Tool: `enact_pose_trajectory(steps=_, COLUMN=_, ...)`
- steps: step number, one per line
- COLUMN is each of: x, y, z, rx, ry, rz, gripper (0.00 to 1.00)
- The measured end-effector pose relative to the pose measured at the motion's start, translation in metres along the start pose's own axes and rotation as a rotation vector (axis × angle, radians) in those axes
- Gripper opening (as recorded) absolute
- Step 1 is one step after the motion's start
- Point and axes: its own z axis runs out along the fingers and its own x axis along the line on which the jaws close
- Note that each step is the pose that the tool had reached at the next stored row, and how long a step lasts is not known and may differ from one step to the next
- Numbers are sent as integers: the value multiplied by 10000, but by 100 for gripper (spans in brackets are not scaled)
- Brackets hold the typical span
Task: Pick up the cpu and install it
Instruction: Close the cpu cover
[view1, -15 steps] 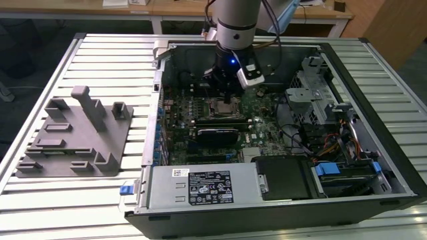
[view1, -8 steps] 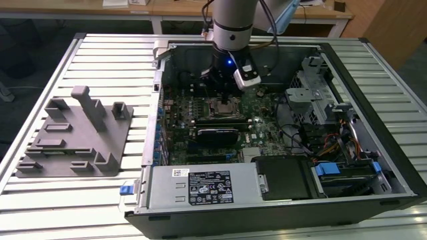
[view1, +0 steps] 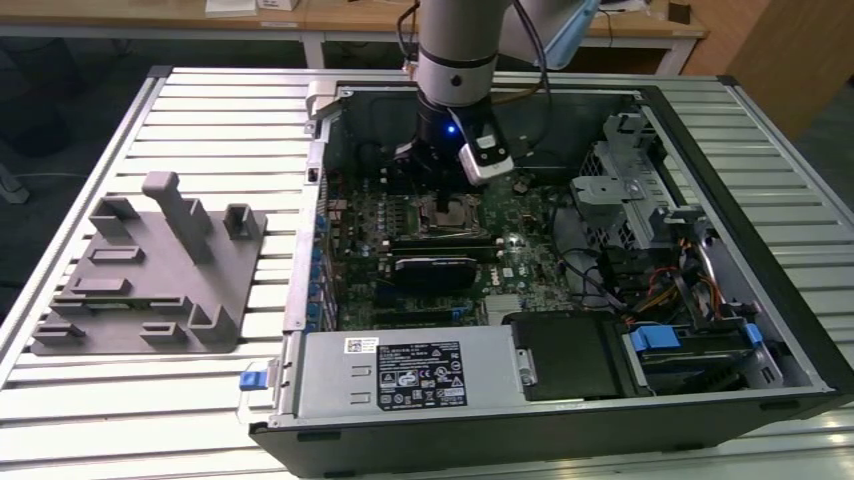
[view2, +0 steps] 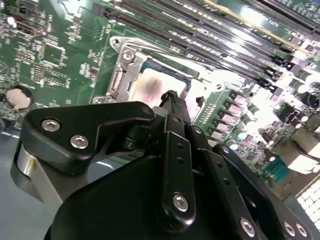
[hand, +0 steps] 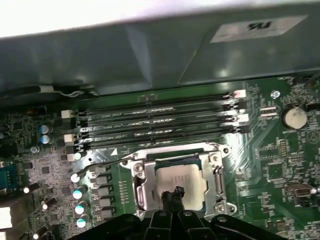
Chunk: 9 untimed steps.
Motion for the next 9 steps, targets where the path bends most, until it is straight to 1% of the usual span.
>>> enact_pose_trajectory(steps=4, x=42, y=-16, z=15, rx=-7, ry=-2, rz=-19, gripper=11)
enact_pose_trajectory(steps=9, x=43, y=-17, z=15, rx=-7, ry=0, rz=-21, gripper=11)
